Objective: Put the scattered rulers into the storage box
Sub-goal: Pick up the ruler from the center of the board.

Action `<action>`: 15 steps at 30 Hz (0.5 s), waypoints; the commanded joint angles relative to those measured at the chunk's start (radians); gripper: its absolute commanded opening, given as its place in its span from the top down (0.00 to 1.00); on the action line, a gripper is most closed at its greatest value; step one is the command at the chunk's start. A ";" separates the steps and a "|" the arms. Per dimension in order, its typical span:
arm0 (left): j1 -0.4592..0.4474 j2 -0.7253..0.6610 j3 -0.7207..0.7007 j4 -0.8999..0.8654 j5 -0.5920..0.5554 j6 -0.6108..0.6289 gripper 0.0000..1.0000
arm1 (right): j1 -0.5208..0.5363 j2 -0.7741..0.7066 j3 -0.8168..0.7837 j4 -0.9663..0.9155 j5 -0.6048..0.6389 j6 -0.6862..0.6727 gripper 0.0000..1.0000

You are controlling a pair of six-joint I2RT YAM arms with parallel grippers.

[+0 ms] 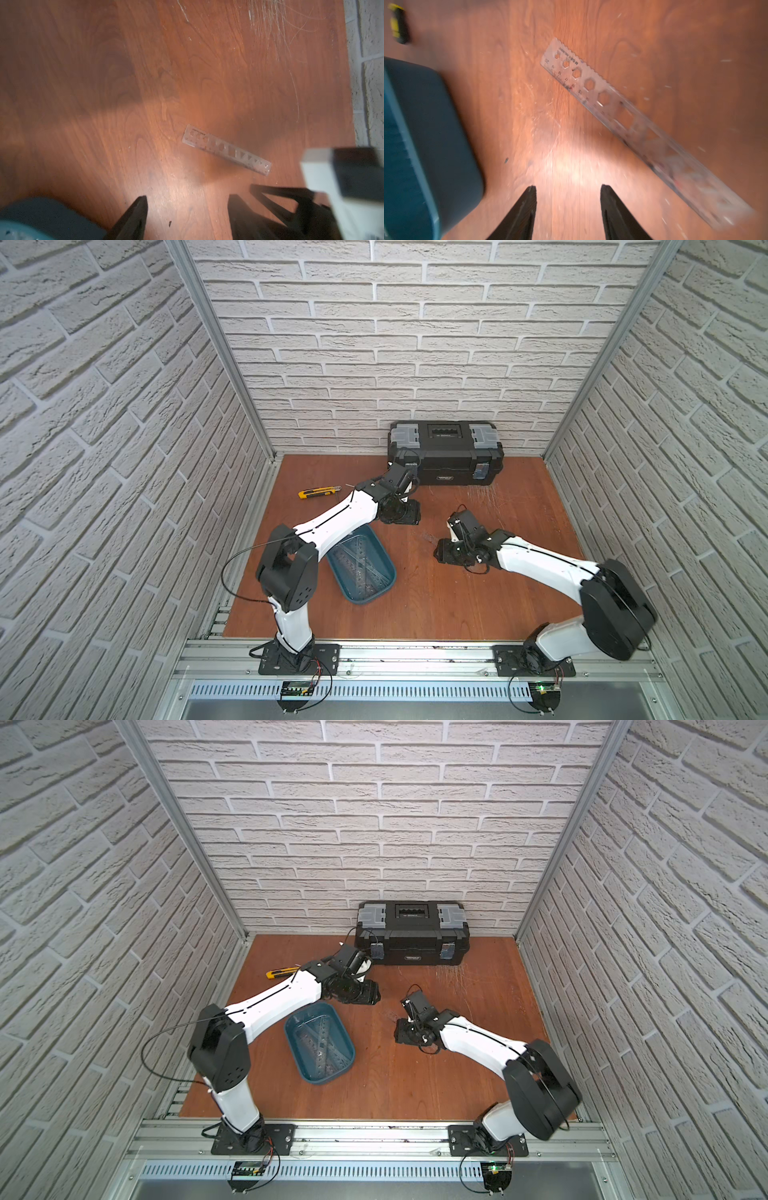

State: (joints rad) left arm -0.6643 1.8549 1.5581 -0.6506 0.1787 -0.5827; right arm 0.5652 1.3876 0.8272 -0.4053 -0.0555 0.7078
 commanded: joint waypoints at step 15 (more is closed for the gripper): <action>0.001 0.367 0.211 0.067 0.209 0.103 0.37 | -0.176 -0.388 -0.331 -0.115 0.050 0.119 0.28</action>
State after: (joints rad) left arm -0.6632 2.2124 1.7390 -0.6212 0.3557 -0.4973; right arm 0.4107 1.0134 0.5049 -0.5289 -0.0124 0.8085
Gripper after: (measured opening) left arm 0.635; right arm 0.715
